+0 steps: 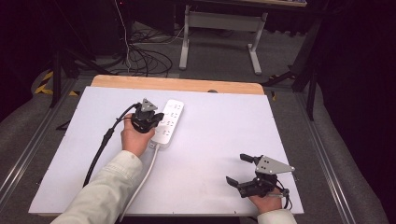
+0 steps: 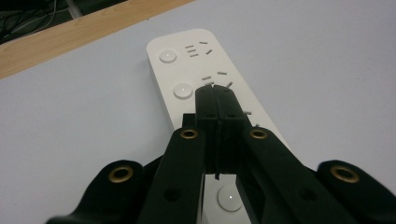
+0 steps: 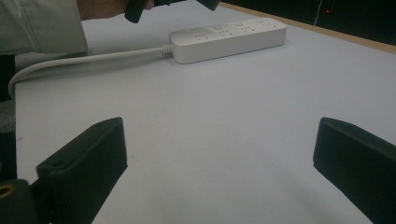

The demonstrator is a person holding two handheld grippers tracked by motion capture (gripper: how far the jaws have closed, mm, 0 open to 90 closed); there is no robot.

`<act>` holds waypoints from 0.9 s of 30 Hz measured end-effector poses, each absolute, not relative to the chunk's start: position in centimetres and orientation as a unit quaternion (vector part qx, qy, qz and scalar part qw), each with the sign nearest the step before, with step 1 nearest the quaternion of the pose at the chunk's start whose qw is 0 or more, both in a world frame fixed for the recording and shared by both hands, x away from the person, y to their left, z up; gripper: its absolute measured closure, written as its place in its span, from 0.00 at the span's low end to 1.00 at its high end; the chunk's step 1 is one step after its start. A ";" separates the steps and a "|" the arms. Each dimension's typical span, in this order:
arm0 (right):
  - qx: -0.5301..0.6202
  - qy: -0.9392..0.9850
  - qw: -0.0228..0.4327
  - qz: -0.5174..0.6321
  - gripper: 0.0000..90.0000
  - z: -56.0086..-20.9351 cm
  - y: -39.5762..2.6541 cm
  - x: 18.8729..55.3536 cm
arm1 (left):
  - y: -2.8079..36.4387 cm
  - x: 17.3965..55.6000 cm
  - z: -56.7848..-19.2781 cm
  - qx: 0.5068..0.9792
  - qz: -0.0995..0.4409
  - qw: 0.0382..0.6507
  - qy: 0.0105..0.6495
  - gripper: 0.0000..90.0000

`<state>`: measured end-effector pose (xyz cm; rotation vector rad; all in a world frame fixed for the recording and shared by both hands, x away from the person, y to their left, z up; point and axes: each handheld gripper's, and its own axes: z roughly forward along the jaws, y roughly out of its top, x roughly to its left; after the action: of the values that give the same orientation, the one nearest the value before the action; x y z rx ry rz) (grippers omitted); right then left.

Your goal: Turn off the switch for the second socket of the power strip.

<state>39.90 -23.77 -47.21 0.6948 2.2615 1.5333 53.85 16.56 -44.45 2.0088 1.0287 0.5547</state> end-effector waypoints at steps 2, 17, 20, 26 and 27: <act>0.243 0.792 0.161 0.536 0.04 -47.2 -23.8 39.9 | 16.6 53.8 -44.4 0.793 0.215 0.400 0.406 1.00; 0.243 0.793 0.162 0.535 0.04 -47.2 -23.8 39.8 | 17.0 53.2 -43.4 0.796 0.201 0.407 0.400 0.97; 0.242 0.793 0.163 0.535 0.04 -47.2 -23.7 39.8 | 17.1 52.8 -42.9 0.797 0.200 0.412 0.394 0.91; 0.241 0.792 0.163 0.536 0.04 -47.1 -23.7 39.8 | 17.8 51.7 -41.4 0.794 0.201 0.423 0.388 0.74; 0.241 0.792 0.163 0.536 0.04 -47.1 -23.7 39.8 | 18.0 51.5 -41.1 0.795 0.200 0.425 0.384 0.71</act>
<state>39.81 -23.73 -47.15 0.6873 2.2590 1.5300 51.52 17.98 -41.14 1.9874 0.9599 0.5000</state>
